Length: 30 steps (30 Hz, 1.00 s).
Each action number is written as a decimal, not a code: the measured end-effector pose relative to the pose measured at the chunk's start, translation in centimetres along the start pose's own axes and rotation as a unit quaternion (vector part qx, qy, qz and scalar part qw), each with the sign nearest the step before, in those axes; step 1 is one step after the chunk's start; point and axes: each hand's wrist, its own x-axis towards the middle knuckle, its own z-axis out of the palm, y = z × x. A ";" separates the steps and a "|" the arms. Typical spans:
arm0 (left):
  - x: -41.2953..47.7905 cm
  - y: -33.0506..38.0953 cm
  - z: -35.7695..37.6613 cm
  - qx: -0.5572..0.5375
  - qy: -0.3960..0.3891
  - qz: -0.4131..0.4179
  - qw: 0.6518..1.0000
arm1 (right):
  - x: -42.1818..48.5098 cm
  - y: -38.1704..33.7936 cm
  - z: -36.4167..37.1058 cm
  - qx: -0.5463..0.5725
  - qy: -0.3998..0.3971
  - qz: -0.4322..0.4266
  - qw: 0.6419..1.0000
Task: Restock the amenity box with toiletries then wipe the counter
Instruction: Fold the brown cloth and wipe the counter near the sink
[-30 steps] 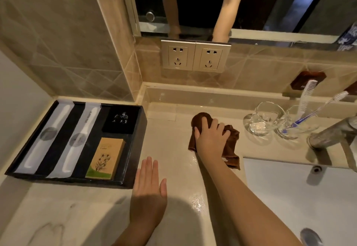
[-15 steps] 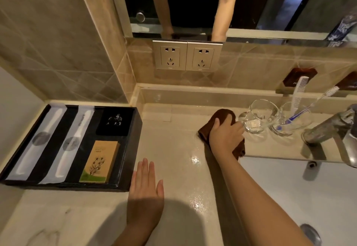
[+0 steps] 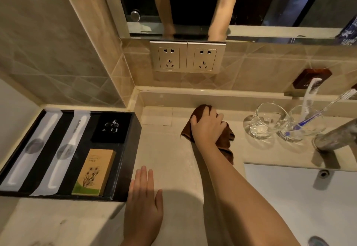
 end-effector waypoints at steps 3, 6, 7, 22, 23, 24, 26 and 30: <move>0.0 -0.2 0.4 -0.002 0.000 0.004 1.000 | -0.1 -0.8 0.4 0.000 -0.016 -0.035 0.999; 0.0 -0.3 0.5 0.003 0.010 0.012 1.000 | -0.3 -1.7 0.8 0.002 -0.026 -0.068 0.997; 0.0 -0.2 0.5 0.006 0.013 0.015 1.000 | -0.4 -2.0 0.8 0.001 -0.031 -0.079 0.996; 0.1 -0.1 -0.1 0.008 -0.017 0.003 1.000 | -2.0 -10.6 2.2 -0.003 -0.130 -0.337 0.932; 0.2 -0.2 -0.2 0.006 -0.021 0.001 1.000 | -1.9 -10.8 2.3 -0.009 -0.125 -0.337 0.933; 0.2 -0.2 -0.2 0.004 -0.024 0.001 1.000 | -1.7 -10.7 2.3 -0.014 -0.117 -0.337 0.934; 0.2 -0.3 -0.3 0.002 -0.025 0.003 1.000 | -1.2 -9.6 2.2 -0.021 -0.097 -0.332 0.938; 0.1 -0.2 -0.5 -0.013 -0.025 -0.002 1.000 | 0.0 -5.3 1.3 -0.026 -0.065 -0.284 0.956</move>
